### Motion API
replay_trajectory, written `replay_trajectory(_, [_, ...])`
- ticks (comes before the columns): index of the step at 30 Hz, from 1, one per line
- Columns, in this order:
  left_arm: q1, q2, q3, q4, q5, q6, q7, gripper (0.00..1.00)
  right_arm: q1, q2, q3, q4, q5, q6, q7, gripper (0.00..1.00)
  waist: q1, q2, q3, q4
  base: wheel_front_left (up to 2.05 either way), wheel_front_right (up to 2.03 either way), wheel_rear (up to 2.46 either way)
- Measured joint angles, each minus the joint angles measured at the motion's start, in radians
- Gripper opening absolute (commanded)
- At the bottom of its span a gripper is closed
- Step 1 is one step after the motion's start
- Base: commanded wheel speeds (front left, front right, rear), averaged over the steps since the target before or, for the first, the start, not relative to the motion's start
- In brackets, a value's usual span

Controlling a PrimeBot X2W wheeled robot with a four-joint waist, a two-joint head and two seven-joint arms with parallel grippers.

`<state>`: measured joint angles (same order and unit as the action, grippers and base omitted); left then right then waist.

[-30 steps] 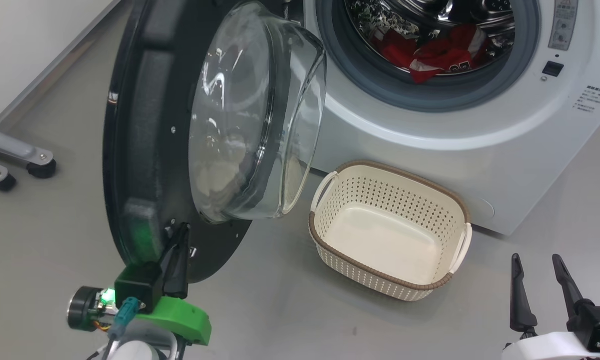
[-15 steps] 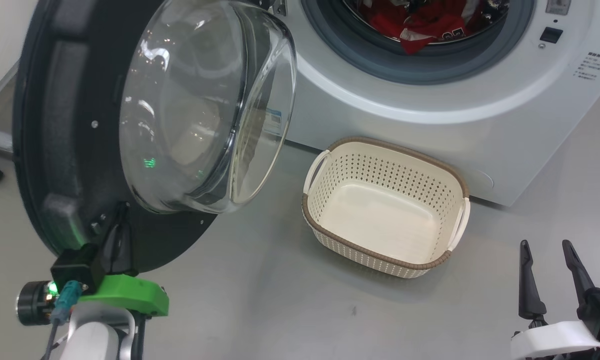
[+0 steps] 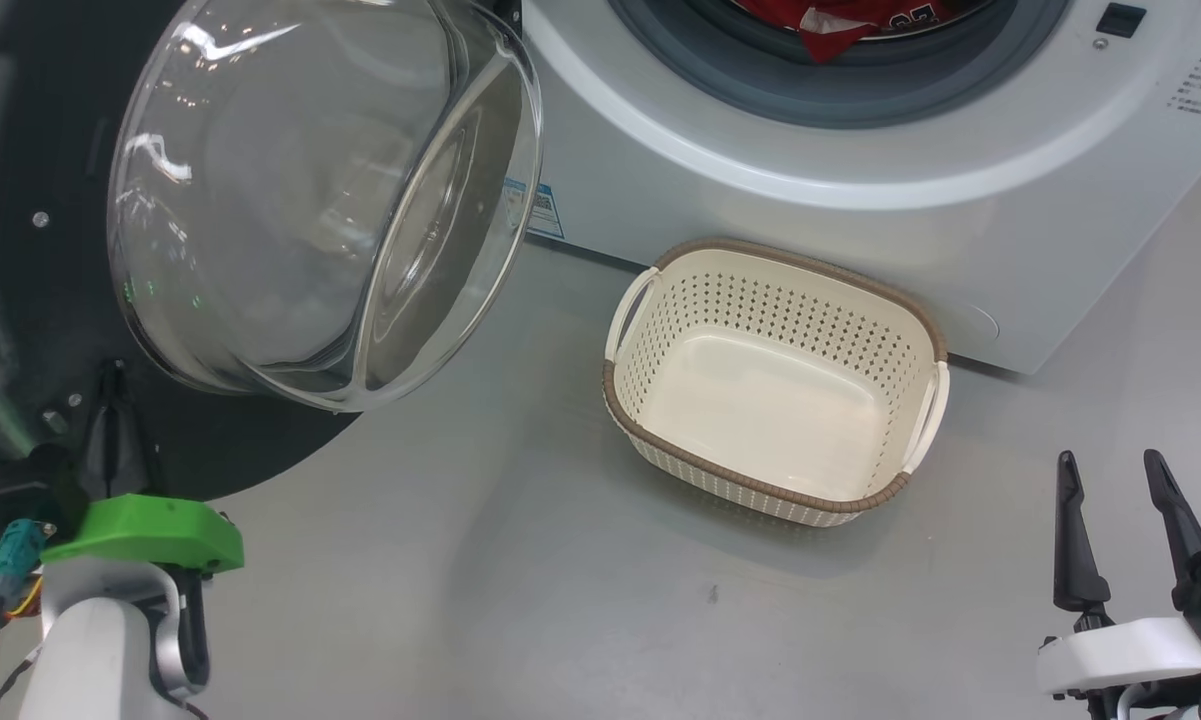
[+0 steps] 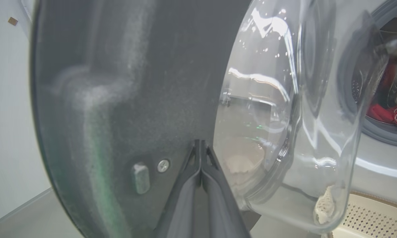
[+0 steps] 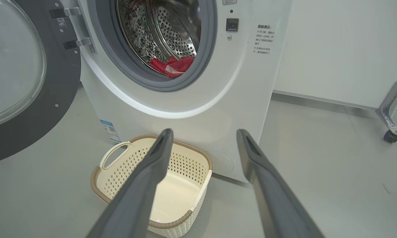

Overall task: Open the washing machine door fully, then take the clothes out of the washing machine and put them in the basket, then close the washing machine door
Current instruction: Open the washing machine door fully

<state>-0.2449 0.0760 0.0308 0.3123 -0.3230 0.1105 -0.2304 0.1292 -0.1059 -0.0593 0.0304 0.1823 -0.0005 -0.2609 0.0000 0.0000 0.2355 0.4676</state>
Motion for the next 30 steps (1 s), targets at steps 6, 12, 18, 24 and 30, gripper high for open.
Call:
replay_trajectory(6, [-0.037, 0.007, 0.053, 0.048, 0.009, 0.0, -0.002, 0.0, -0.005, -0.003, 0.0, 0.007, 0.0, 0.008, 0.0, 1.0, 0.0, 0.0, 0.004, -0.004, 0.0, 0.0, 0.0])
replay_trajectory(12, [-0.08, 0.032, 0.104, 0.097, 0.009, 0.0, -0.009, 0.0, -0.019, -0.003, 0.001, 0.011, 0.0, 0.01, 0.0, 1.0, 0.0, 0.0, 0.009, -0.01, 0.0, 0.0, 0.0])
replay_trajectory(18, [-0.106, 0.039, 0.122, 0.14, 0.026, 0.003, -0.01, 0.0, -0.02, -0.003, 0.001, 0.022, 0.0, 0.017, 0.0, 1.0, 0.0, 0.0, 0.009, -0.017, 0.0, 0.0, 0.0])
replay_trajectory(24, [-0.121, 0.039, 0.134, 0.177, 0.032, 0.007, -0.01, 0.0, -0.029, -0.003, 0.002, 0.03, 0.0, 0.02, 0.0, 1.0, 0.0, 0.0, 0.001, -0.021, 0.0, 0.0, 0.0])
replay_trajectory(30, [-0.122, 0.036, 0.139, 0.193, 0.036, 0.008, -0.019, 0.0, -0.03, -0.002, 0.002, 0.035, 0.0, 0.02, 0.0, 1.0, 0.0, 0.0, -0.01, -0.024, 0.0, 0.0, 0.0])
